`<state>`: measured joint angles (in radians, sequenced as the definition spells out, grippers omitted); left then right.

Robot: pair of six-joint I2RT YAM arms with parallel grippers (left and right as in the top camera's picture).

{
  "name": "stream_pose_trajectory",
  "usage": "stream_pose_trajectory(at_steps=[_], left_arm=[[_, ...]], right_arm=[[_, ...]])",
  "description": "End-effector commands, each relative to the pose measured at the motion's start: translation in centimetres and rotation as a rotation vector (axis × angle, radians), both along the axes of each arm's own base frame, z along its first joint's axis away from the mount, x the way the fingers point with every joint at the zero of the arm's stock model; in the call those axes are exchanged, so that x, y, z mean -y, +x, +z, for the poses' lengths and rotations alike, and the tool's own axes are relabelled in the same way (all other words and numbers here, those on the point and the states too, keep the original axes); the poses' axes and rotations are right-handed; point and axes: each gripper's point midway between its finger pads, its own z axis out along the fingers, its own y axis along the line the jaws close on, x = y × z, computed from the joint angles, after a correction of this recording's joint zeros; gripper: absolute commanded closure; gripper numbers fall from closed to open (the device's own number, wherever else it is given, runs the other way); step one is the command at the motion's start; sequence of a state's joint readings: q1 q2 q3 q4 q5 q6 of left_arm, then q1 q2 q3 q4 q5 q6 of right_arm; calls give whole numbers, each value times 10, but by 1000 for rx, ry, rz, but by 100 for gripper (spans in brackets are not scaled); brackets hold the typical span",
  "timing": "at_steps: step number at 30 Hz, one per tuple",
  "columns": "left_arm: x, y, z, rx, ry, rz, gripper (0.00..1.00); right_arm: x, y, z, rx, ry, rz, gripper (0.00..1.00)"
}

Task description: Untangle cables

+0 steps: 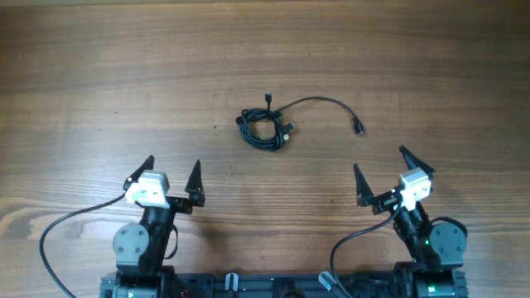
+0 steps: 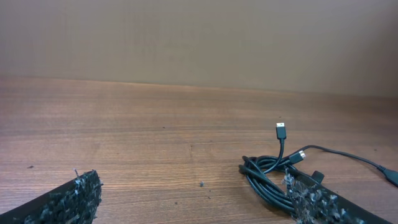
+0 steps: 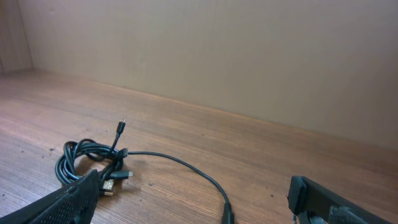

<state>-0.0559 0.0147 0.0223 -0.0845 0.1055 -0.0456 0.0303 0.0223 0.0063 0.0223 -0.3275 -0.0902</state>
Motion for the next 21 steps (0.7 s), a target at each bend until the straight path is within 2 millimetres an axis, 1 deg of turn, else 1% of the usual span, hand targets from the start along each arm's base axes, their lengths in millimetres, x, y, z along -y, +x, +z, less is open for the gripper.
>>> stream_pose_trajectory(at_steps=[1,21], left_arm=[[-1,0,-2,3,12,1,0],[-2,0,-2,3,12,9,0]], right_arm=[[2,1,1,3,11,-15,0],[2,1,1,4,11,-15,0]])
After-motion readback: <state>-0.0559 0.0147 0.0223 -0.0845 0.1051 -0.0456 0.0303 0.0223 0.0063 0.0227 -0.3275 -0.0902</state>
